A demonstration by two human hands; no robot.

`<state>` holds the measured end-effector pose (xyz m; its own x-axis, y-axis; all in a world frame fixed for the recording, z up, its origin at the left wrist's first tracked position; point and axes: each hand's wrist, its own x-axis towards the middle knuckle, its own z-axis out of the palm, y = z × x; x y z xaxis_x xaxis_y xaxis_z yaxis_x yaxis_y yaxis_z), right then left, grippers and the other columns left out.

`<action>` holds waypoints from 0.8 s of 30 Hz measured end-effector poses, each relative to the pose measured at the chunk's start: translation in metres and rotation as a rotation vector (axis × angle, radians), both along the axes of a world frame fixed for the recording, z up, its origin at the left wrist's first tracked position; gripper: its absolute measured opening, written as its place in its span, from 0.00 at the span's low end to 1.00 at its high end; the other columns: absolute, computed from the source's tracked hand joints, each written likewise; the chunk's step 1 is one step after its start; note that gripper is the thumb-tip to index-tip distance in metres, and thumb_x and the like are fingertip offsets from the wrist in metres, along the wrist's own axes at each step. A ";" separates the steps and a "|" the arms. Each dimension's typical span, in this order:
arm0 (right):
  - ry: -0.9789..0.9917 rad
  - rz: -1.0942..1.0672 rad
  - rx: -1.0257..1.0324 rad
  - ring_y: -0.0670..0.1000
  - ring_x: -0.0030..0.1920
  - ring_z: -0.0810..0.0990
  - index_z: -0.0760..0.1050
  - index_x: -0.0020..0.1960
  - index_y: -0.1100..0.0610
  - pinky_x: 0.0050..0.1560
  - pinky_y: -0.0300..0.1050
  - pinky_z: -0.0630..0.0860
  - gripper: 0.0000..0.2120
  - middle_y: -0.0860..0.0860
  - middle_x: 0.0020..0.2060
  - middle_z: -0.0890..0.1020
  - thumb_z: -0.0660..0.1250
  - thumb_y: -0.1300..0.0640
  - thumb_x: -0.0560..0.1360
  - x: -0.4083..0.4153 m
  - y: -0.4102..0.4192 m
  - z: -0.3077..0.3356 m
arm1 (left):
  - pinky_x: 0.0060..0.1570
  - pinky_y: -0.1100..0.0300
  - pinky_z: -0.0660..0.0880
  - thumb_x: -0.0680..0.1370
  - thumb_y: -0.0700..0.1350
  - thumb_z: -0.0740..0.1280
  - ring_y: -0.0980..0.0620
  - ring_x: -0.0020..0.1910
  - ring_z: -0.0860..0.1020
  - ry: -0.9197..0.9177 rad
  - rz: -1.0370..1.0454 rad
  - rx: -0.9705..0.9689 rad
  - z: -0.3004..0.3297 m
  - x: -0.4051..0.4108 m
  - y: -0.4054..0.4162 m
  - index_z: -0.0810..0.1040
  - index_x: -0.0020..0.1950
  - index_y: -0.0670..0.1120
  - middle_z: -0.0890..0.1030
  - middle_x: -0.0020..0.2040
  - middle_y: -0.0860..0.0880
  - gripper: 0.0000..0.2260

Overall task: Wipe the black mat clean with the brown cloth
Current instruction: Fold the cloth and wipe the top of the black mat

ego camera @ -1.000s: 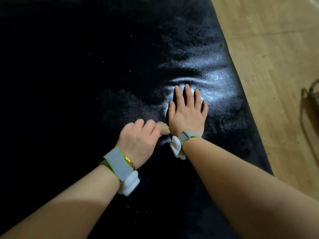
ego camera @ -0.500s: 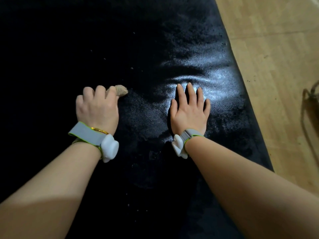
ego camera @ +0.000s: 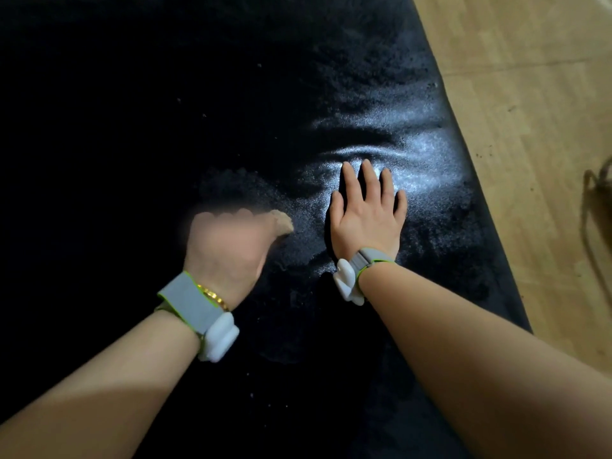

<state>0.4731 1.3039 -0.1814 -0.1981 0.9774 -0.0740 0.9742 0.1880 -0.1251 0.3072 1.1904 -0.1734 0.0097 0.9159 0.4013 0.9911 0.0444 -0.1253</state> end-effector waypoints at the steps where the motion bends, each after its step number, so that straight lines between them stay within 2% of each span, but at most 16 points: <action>1: 0.000 0.001 0.006 0.52 0.77 0.47 0.52 0.76 0.40 0.75 0.55 0.43 0.24 0.44 0.77 0.54 0.46 0.42 0.80 0.000 0.001 0.000 | 0.31 0.53 0.66 0.80 0.50 0.61 0.44 0.31 0.71 -0.005 0.000 0.005 -0.001 -0.002 0.000 0.79 0.52 0.46 0.72 0.36 0.45 0.10; 5: -0.008 -0.002 -0.021 0.52 0.77 0.46 0.51 0.76 0.40 0.75 0.56 0.42 0.24 0.44 0.77 0.53 0.46 0.42 0.81 0.000 0.000 0.002 | 0.24 0.57 0.66 0.79 0.48 0.62 0.45 0.31 0.71 -0.090 0.030 0.018 -0.009 -0.010 0.006 0.80 0.53 0.46 0.73 0.37 0.45 0.09; 11: 0.021 0.036 -0.109 0.52 0.77 0.44 0.48 0.77 0.42 0.75 0.55 0.42 0.24 0.45 0.78 0.49 0.47 0.44 0.82 0.000 -0.007 0.015 | 0.23 0.59 0.65 0.77 0.48 0.63 0.44 0.30 0.71 -0.198 0.020 -0.021 -0.005 -0.012 0.005 0.81 0.51 0.45 0.72 0.37 0.44 0.11; 14: 0.073 0.041 -0.057 0.53 0.77 0.50 0.54 0.77 0.43 0.73 0.53 0.44 0.24 0.46 0.77 0.54 0.51 0.46 0.81 0.012 -0.043 0.019 | 0.23 0.60 0.64 0.76 0.48 0.63 0.45 0.29 0.71 -0.209 0.020 -0.030 -0.003 -0.012 0.008 0.82 0.50 0.46 0.72 0.36 0.45 0.11; 17: 0.029 0.097 -0.034 0.56 0.76 0.57 0.59 0.76 0.45 0.72 0.56 0.49 0.25 0.48 0.76 0.60 0.49 0.44 0.80 0.021 -0.076 0.008 | 0.23 0.60 0.64 0.76 0.49 0.62 0.46 0.29 0.71 -0.205 0.034 -0.023 -0.002 -0.012 0.008 0.82 0.49 0.46 0.72 0.36 0.45 0.11; 24: 0.006 0.067 0.026 0.54 0.76 0.58 0.59 0.76 0.45 0.73 0.56 0.51 0.25 0.48 0.75 0.61 0.48 0.45 0.79 0.022 -0.082 -0.003 | 0.23 0.58 0.65 0.76 0.49 0.62 0.45 0.29 0.72 -0.263 0.110 -0.065 0.006 0.005 0.002 0.81 0.48 0.46 0.72 0.37 0.45 0.10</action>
<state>0.4948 1.2222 -0.1842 -0.2636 0.9635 -0.0474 0.9585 0.2561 -0.1254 0.3118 1.1919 -0.1679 -0.1875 0.9296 0.3173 0.9797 0.1536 0.1289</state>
